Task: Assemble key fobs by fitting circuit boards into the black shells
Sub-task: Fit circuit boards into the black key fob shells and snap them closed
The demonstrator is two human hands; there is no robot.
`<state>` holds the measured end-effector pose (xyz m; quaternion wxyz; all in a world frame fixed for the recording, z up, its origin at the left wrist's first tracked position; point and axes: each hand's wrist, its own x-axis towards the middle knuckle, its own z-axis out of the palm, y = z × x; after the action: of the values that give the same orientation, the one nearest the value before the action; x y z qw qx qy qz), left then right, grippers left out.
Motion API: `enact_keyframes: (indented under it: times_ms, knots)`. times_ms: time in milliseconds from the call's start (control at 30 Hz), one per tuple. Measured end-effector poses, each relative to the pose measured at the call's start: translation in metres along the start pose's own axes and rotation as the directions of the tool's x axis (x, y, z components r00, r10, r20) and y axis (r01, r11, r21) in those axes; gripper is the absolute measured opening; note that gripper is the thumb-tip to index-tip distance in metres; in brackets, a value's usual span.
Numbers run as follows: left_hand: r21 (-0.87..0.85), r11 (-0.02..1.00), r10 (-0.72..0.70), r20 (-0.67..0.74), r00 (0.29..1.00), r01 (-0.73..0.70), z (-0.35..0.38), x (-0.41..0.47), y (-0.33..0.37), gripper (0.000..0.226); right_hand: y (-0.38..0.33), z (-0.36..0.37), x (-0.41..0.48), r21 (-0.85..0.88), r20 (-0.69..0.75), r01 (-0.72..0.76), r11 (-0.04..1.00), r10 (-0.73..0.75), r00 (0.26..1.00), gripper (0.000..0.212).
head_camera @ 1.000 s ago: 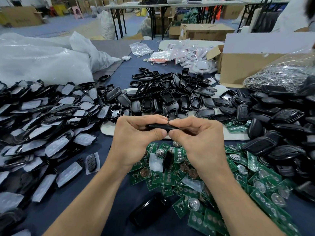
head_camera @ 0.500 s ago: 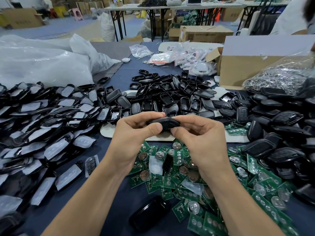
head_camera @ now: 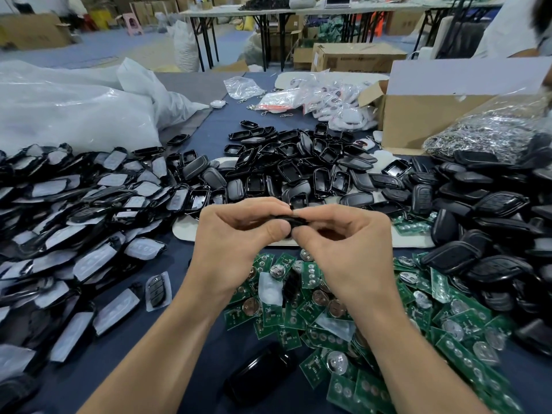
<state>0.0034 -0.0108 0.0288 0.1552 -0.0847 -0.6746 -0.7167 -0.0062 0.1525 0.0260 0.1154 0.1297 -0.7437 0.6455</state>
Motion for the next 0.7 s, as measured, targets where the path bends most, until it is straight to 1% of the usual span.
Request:
enact_keyframes:
  times_ms: [67, 133, 200, 267, 367, 433, 567, 633, 700]
  knots:
    - [-0.11, 0.993, -0.05, -0.008, 0.999, 0.049, 0.001, 0.0, 0.002, 0.019, 0.0, 0.0, 0.001, 0.054, 0.006, -0.026, 0.998, 0.026, 1.0, 0.023]
    - [-0.201, 0.972, -0.119, 0.009, 0.993, 0.118, 0.0, 0.0, 0.003, 0.017, 0.0, -0.001, 0.002, 0.051, 0.015, -0.012, 0.999, 0.012, 1.0, 0.022]
    - [-0.249, 0.952, -0.173, 0.045, 0.984, 0.179, -0.001, 0.001, 0.002, 0.015, -0.001, -0.002, 0.001, 0.031, 0.009, 0.022, 0.999, -0.022, 1.0, 0.022]
    - [-0.237, 0.953, -0.182, 0.062, 0.981, 0.191, -0.002, 0.001, 0.001, 0.018, -0.001, -0.002, 0.001, 0.0, -0.001, 0.049, 0.999, -0.049, 0.999, 0.022]
    - [-0.168, 0.973, -0.148, 0.075, 0.986, 0.159, -0.001, 0.0, 0.001, 0.022, 0.0, -0.002, -0.001, -0.032, -0.015, 0.055, 0.998, -0.055, 0.998, 0.022]
    - [-0.134, 0.984, -0.114, 0.046, 0.992, 0.119, 0.0, 0.0, 0.001, 0.024, 0.0, -0.001, -0.001, -0.041, -0.002, 0.053, 0.998, -0.054, 0.999, 0.021]
    - [-0.033, 0.999, -0.026, -0.016, 1.0, 0.025, 0.0, -0.001, -0.001, 0.028, 0.002, 0.002, 0.0, -0.115, 0.109, 0.004, 0.993, 0.009, 0.994, 0.024]
    - [-0.073, 0.995, -0.077, -0.086, 0.993, 0.071, 0.002, -0.001, -0.002, 0.022, 0.006, 0.002, 0.002, -0.128, 0.132, -0.07, 0.989, 0.087, 0.987, 0.02]
    - [-0.251, 0.953, -0.211, -0.143, 0.967, 0.171, 0.002, 0.001, -0.003, 0.015, 0.009, 0.001, 0.003, -0.107, 0.171, -0.141, 0.984, 0.158, 0.973, 0.015]
